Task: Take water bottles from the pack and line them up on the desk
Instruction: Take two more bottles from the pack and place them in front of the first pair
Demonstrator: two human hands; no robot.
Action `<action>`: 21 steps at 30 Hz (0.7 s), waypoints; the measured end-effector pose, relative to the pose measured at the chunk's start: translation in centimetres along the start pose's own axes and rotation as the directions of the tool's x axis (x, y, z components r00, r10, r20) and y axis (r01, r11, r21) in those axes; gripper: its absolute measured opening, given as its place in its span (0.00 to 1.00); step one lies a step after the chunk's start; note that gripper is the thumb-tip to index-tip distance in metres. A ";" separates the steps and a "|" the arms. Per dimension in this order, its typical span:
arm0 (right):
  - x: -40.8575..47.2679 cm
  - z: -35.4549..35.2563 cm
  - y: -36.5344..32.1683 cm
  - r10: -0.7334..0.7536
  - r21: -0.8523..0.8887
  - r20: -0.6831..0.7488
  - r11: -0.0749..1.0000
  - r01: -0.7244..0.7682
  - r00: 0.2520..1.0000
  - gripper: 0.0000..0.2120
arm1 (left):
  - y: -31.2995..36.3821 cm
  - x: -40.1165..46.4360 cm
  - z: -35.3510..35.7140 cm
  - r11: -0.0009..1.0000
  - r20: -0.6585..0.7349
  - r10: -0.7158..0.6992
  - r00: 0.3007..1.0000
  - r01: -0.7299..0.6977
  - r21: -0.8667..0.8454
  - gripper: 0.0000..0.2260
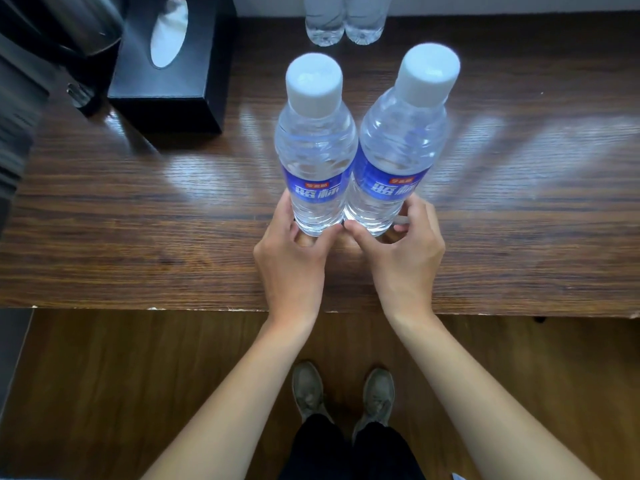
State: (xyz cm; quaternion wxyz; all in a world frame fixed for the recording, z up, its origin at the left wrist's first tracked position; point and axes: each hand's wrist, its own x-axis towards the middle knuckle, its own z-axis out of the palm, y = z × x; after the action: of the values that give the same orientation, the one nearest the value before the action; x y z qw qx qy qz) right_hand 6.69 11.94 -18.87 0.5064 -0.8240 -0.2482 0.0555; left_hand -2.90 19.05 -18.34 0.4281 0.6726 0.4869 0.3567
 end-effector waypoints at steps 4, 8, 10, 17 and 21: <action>1.2 0.4 0.3 -0.033 -0.016 0.011 0.999 0.033 0.999 0.27 | 0.2 1.0 0.4 1.000 0.032 0.024 0.999 -0.024 -0.015 0.23; 2.6 1.0 0.4 -0.050 -0.011 0.018 0.999 0.050 0.999 0.25 | -0.1 2.6 0.9 0.998 0.035 0.057 0.998 -0.057 -0.005 0.23; 3.3 1.3 0.5 -0.058 -0.012 0.019 0.998 0.058 0.998 0.26 | -0.1 3.5 1.2 0.998 0.049 0.065 0.997 -0.065 0.014 0.23; 6.3 2.6 0.8 -0.080 -0.019 0.017 0.997 0.080 0.997 0.26 | 0.2 6.2 2.6 0.999 0.011 0.037 0.999 -0.037 0.000 0.26; 8.2 3.4 0.7 -0.090 -0.018 0.012 0.996 0.090 0.996 0.25 | 0.4 8.1 3.6 1.000 -0.006 0.005 1.000 -0.005 -0.021 0.29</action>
State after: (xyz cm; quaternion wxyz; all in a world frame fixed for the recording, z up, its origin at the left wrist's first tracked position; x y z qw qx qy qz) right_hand 12.93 18.27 -19.82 0.4991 -0.8163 -0.2885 0.0347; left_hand 2.69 25.93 -18.79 0.4329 0.6682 0.4827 0.3649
